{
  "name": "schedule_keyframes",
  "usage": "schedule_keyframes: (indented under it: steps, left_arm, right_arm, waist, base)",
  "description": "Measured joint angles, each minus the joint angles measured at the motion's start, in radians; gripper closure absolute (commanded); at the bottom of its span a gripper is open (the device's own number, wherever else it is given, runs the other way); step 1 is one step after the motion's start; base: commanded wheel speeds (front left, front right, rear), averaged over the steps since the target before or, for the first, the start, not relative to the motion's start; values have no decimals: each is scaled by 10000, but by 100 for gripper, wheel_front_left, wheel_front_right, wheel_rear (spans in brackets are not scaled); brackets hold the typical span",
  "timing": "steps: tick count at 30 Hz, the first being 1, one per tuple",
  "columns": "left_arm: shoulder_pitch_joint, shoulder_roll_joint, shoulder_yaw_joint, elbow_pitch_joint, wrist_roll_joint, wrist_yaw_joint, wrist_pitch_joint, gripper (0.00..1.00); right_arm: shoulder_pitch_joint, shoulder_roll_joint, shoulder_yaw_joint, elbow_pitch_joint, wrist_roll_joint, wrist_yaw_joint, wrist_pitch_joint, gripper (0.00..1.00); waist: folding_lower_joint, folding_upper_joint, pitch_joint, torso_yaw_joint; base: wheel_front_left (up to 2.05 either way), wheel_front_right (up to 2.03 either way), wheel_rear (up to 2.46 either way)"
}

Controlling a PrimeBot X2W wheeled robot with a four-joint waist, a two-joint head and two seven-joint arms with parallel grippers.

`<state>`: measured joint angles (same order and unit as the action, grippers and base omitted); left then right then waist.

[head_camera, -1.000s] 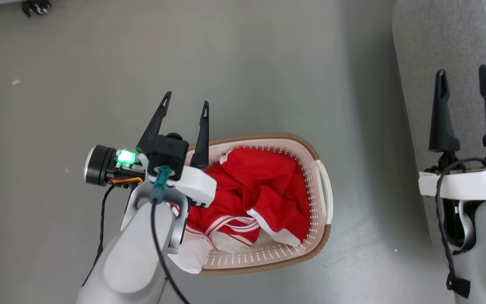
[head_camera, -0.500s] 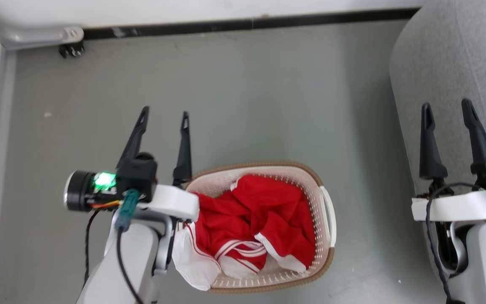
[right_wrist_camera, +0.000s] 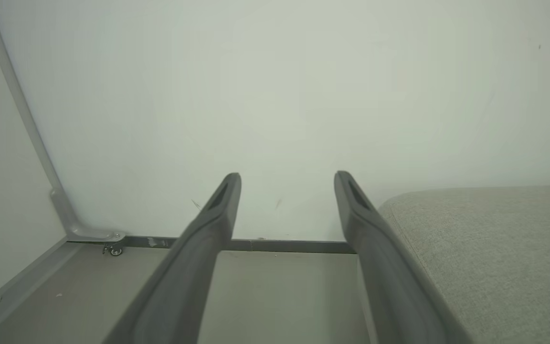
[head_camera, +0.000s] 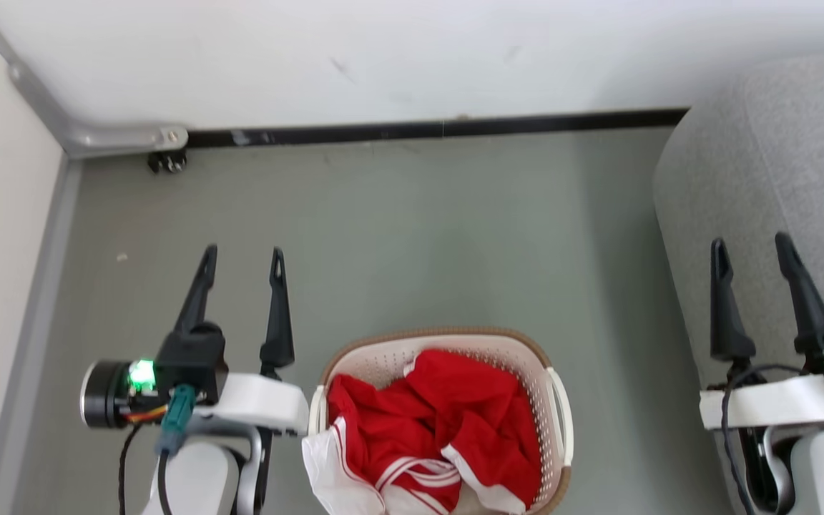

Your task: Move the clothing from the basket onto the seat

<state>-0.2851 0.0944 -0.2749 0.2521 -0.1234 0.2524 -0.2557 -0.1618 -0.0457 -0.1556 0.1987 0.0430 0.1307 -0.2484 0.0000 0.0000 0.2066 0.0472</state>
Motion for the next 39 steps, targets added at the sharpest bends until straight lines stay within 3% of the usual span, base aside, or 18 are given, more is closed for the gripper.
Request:
schedule_keyframes:
  steps: [17, 39]
  left_arm:
    - [1638, 251, 15, -171, -418, -504, 0, 0]
    - [3074, 456, 228, -671, -591, -502, 2, 0]
  right_arm:
    - [1549, 35, 102, -31, 556, 0, 552, 0]
    - [2650, 73, 500, -713, 522, 0, 1313, 0]
  waist:
    - [0, 0, -1542, -68]
    - [-1, 0, -2488, -407]
  base:
    - [0, 0, 0]
    - [0, 0, 0]
